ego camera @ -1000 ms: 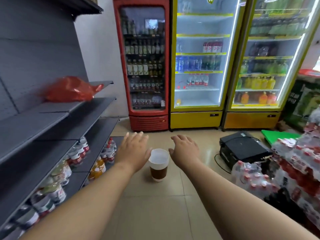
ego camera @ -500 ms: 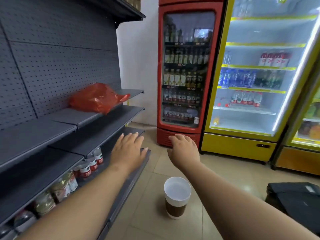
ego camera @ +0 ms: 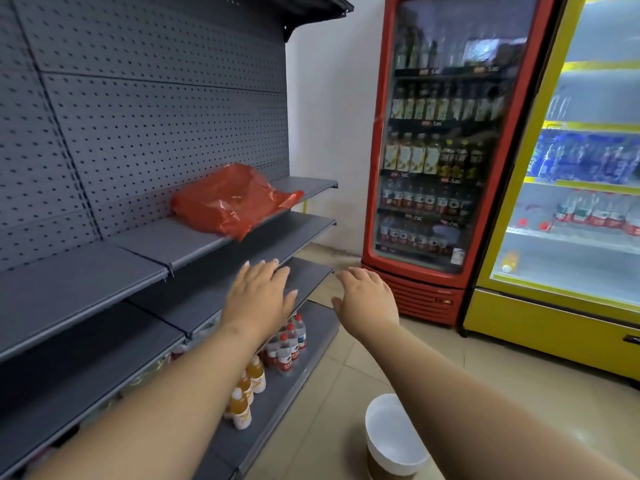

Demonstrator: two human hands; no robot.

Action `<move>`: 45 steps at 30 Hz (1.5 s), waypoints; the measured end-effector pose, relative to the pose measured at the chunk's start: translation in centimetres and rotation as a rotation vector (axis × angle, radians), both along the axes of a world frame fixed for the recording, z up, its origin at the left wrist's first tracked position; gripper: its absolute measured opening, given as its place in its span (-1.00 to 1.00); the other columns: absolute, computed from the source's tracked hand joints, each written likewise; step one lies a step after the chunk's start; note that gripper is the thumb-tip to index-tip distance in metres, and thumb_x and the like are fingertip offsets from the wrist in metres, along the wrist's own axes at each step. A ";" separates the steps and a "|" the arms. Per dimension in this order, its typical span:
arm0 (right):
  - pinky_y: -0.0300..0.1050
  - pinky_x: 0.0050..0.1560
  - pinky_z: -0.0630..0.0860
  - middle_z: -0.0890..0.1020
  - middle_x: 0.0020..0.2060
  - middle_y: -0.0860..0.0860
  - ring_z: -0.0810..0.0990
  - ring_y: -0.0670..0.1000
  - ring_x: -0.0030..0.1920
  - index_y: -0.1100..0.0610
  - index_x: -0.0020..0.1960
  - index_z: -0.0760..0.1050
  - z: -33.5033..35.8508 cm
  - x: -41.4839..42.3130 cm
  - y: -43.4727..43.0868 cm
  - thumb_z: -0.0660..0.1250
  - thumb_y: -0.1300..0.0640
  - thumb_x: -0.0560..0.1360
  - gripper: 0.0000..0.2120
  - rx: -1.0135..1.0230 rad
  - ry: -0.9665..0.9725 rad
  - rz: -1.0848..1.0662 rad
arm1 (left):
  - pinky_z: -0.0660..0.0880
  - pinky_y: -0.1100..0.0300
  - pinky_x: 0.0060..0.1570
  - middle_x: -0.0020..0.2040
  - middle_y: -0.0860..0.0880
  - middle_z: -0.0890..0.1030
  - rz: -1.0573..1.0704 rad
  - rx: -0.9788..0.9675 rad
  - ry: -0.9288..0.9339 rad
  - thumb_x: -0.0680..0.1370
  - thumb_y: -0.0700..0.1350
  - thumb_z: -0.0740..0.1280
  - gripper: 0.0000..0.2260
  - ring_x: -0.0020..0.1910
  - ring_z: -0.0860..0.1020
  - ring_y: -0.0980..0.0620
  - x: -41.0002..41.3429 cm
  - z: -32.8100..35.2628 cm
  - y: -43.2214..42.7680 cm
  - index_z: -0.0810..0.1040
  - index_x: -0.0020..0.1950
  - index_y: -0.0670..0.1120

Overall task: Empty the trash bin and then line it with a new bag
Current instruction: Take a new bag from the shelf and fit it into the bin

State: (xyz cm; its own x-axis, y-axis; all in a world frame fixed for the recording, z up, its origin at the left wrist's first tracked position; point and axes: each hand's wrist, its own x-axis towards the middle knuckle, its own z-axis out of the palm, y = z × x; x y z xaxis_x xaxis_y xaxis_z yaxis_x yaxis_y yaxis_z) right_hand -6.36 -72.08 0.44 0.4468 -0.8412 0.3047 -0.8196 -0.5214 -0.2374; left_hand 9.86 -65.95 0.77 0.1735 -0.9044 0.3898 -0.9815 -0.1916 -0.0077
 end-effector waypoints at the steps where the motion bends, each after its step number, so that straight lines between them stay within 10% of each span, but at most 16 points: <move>1: -0.06 0.40 0.22 0.44 0.34 0.02 0.31 0.08 0.39 0.06 0.36 0.34 0.1 0.9 -1.5 0.24 0.05 0.51 -0.57 -0.004 -0.002 0.008 | -0.01 0.02 0.48 0.48 -0.06 0.28 0.009 -0.007 -0.007 0.57 0.09 0.11 -0.56 0.47 0.20 -0.05 0.9 0.1 -1.4 0.27 0.42 -0.05; 22: -0.03 0.47 0.14 0.36 0.42 0.02 0.23 0.07 0.46 0.04 0.44 0.25 1.5 15.5 -27.8 0.19 0.00 0.56 -0.53 0.049 -0.033 0.083 | 0.02 0.00 0.49 0.48 -0.09 0.28 0.169 0.042 -0.115 0.57 0.05 0.17 -0.57 0.48 0.19 -0.08 17.9 1.7 -28.6 0.30 0.39 -0.08; 38: -0.01 0.47 0.13 0.33 0.44 0.03 0.21 0.08 0.47 0.03 0.45 0.24 1.5 18.4 -36.0 0.20 0.01 0.55 -0.52 0.070 0.015 0.176 | 0.15 0.00 0.43 0.42 -0.03 0.39 0.374 0.202 -0.135 0.53 -0.10 0.22 -0.58 0.38 0.35 -0.02 23.8 -0.6 -33.7 0.33 0.40 -0.05; 45: -0.01 0.47 0.12 0.33 0.43 0.03 0.19 0.09 0.48 0.04 0.44 0.24 1.7 19.7 -36.3 0.20 0.01 0.56 -0.53 0.088 0.017 0.205 | 0.16 0.00 0.40 0.34 -0.06 0.47 0.431 0.379 -0.175 0.49 0.18 0.26 -0.45 0.36 0.38 -0.07 24.7 -0.7 -33.0 0.29 0.39 -0.05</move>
